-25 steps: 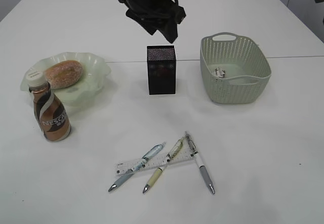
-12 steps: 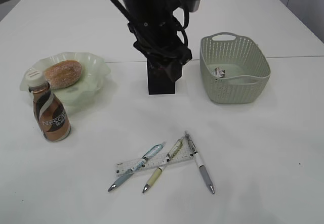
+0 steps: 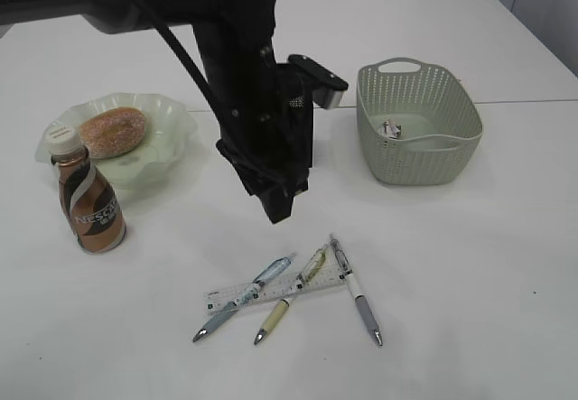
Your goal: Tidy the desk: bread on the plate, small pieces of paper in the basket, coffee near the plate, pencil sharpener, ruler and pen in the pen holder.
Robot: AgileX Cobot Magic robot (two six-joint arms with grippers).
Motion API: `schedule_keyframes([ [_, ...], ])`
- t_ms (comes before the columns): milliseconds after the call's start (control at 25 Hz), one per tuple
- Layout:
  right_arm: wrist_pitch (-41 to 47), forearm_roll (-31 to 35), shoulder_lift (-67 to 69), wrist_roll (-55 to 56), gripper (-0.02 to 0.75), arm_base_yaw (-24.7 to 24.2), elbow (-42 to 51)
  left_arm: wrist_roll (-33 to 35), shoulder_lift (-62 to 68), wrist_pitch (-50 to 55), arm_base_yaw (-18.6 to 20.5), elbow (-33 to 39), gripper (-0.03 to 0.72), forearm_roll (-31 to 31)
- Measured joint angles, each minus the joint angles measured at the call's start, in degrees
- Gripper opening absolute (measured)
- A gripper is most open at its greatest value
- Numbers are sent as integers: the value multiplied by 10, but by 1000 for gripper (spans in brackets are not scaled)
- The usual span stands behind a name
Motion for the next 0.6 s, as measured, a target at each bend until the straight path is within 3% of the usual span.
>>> schedule_keyframes([
  [280, 0, 0, -1, -4, 403, 0, 0, 54, 0, -2, -23, 31, 405, 0],
  [600, 0, 1, -3, -5, 403, 0, 0, 63, 20, -9, -25, 31, 433, -21],
])
